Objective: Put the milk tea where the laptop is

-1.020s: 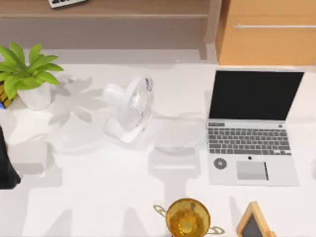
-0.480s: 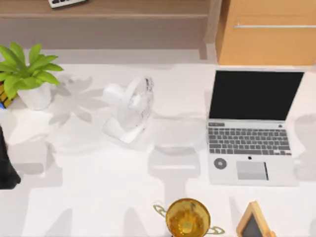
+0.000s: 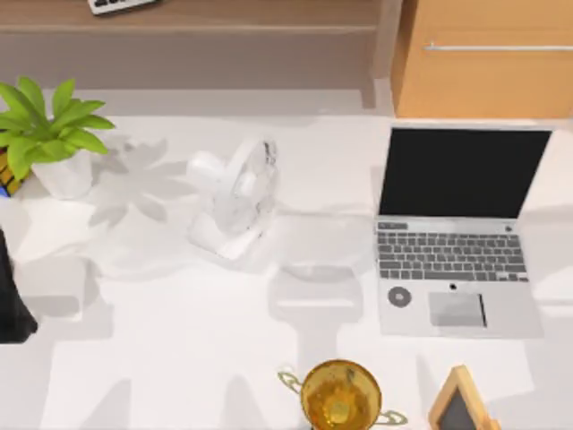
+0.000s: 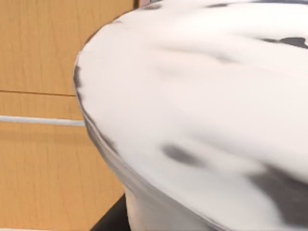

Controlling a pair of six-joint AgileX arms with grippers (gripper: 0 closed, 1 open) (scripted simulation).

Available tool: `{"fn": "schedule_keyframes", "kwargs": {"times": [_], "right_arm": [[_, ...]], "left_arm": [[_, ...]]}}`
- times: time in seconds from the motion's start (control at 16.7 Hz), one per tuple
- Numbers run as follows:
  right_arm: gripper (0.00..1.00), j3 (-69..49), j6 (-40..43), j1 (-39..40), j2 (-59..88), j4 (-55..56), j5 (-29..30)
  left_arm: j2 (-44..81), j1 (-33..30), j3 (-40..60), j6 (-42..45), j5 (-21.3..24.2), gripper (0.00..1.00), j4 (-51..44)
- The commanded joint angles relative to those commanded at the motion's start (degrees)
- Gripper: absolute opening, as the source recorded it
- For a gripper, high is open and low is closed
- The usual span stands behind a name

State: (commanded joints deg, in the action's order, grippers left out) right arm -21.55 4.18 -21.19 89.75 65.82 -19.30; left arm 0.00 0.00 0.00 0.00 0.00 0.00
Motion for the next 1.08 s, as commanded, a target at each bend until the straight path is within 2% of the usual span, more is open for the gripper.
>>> {"fn": "schedule_keyframes", "kwargs": {"times": [0.66, 1.08], "right_arm": [[0.00, 10.9, -3.7, 16.4, -15.2, -10.7, 16.2], [0.00, 14.5, -4.9, 21.4, -19.6, -14.2, 21.2]], "left_arm": [[0.0, 0.0, 0.0, 0.0, 0.0, 1.00, 0.0], [0.0, 0.0, 0.0, 0.0, 0.0, 1.00, 0.0]]}}
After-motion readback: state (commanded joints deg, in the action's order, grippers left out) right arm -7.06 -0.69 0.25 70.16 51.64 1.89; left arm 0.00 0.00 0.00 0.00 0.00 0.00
